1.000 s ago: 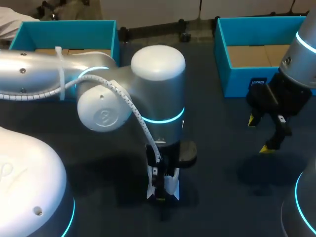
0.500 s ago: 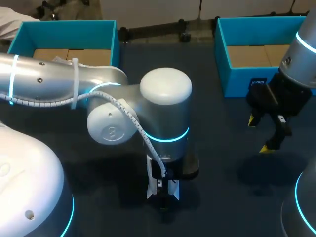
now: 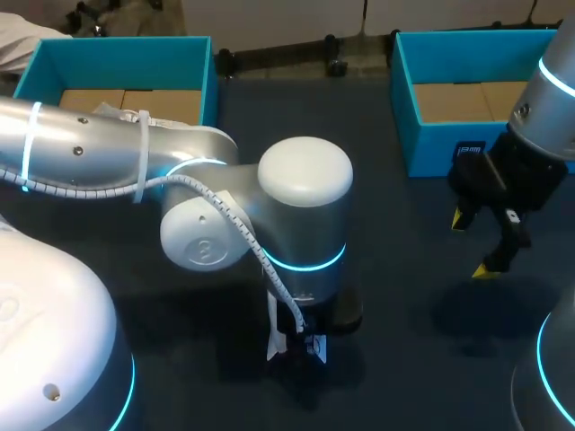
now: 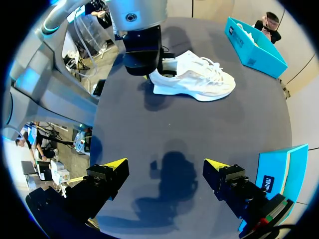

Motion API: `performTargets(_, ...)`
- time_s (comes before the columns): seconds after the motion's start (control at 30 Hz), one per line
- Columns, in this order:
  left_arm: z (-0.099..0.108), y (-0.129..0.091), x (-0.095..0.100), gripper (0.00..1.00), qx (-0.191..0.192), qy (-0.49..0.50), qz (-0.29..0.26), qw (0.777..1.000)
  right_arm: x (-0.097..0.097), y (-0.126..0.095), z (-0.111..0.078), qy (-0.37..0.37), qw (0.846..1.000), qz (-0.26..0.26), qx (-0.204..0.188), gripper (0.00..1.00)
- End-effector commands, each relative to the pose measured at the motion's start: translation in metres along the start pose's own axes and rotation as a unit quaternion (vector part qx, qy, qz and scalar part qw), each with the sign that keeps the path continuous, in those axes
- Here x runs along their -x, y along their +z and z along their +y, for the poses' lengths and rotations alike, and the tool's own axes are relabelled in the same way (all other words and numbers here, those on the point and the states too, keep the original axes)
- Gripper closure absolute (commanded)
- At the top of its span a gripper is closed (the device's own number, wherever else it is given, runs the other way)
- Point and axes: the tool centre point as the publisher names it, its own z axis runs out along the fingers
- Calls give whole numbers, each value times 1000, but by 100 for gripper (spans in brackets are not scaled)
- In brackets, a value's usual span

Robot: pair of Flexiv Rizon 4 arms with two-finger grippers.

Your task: Take the shoe out of the shoebox, open the shoe tongue, remove and reinsert the insole, then place the shoe into the shoebox

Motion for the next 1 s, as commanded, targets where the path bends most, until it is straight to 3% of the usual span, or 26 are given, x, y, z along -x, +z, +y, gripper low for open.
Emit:
performTargets(0.03,1,0,4,100,1,-3,-1,1000,1,1,1,0,1000,0,-2,0)
performTargets(0.33,8,-28,13,100,-1,-9,-2,1000,1,1,1,0,1000,0,-2,0)
performTargets(0.5,21,-66,27,100,-3,-13,4,1000,1,1,1,0,1000,0,-2,0)
performTargets(0.73,57,-138,55,100,-23,-20,-1,1000,1,1,1,0,1000,0,-2,0)
performTargets(1.0,91,-196,91,100,-25,6,-12,1000,1,1,1,0,1000,0,-2,0)
